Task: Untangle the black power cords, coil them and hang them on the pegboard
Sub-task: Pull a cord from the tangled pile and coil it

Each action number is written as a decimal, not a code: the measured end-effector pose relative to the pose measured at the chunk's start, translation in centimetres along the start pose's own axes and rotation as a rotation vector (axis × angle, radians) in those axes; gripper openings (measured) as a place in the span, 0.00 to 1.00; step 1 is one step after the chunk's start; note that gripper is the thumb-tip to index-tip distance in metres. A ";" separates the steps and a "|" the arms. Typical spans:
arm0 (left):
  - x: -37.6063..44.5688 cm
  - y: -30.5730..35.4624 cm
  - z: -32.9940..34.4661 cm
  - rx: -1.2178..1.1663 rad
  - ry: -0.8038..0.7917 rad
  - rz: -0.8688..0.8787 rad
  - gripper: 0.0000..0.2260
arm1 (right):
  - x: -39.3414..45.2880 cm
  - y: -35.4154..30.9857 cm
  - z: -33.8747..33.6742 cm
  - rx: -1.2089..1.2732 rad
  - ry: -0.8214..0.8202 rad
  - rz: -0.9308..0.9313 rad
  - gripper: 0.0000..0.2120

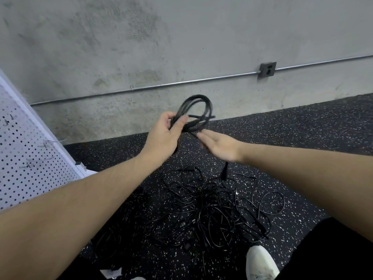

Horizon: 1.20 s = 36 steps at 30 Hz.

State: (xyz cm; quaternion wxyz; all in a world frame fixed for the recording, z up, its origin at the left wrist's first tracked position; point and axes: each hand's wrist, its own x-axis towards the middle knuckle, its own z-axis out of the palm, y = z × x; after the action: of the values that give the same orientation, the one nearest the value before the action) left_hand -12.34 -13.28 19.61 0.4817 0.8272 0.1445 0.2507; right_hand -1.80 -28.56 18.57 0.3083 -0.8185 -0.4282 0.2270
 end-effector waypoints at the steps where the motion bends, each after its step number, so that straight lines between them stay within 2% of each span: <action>1: 0.2 -0.2 -0.2 0.043 0.048 -0.003 0.10 | -0.2 -0.7 0.4 -0.093 -0.024 -0.054 0.15; 4: 0.5 -1.0 -1.2 0.229 0.141 -0.031 0.13 | 0.1 -2.1 0.9 -0.277 -0.051 -0.228 0.06; 7: 0.6 -1.9 -2.1 0.582 0.137 -0.041 0.16 | 0.6 -2.4 0.4 -0.372 0.001 -0.324 0.09; 11: 0.6 -1.6 -2.3 0.961 0.011 0.059 0.22 | 0.4 -2.3 -0.6 -0.373 0.172 -0.304 0.12; 13: 0.4 -1.1 -2.3 1.034 -0.062 0.099 0.24 | 0.6 -2.2 -1.2 -0.292 0.289 -0.259 0.10; 15: 0.1 -0.7 -2.3 0.995 -0.134 0.098 0.27 | 0.9 -1.9 -1.7 -0.134 0.349 -0.201 0.08; 18: 0.0 -0.2 -2.7 0.870 -0.292 0.113 0.32 | 1.0 -1.4 -2.3 0.136 0.334 -0.190 0.08; 20: 0.1 0.1 -2.8 0.878 -0.394 0.168 0.35 | 0.6 -1.5 -2.6 0.213 0.302 -0.221 0.08; 23: 0.0 -0.1 -2.2 0.915 -0.482 0.274 0.29 | 0.1 -1.5 -2.8 0.238 0.245 -0.259 0.10; 25: -0.2 -0.3 -1.8 0.786 -0.482 0.275 0.23 | 0.1 -1.4 -3.2 0.283 0.218 -0.253 0.10; 28: -0.4 -0.6 -1.3 0.457 -0.461 0.180 0.20 | 0.3 -0.6 -3.9 0.442 0.195 -0.154 0.07; 30: -0.4 -1.0 -1.0 0.257 -0.467 0.130 0.10 | 0.3 0.5 -3.9 0.524 0.154 -0.085 0.04; 32: -0.6 -1.3 -0.9 0.124 -0.427 0.107 0.04 | 0.1 1.6 -3.4 0.474 0.103 -0.020 0.05; 36: -1.2 -0.8 -0.6 -0.049 -0.238 0.101 0.16 | 0.3 2.3 -2.1 0.333 -0.039 0.028 0.18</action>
State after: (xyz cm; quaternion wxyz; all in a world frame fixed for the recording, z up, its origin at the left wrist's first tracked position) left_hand -13.67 -13.07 18.81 0.5021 0.8454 0.0382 0.1784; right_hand 0.98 -30.01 18.44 0.4282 -0.7575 -0.3790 0.3150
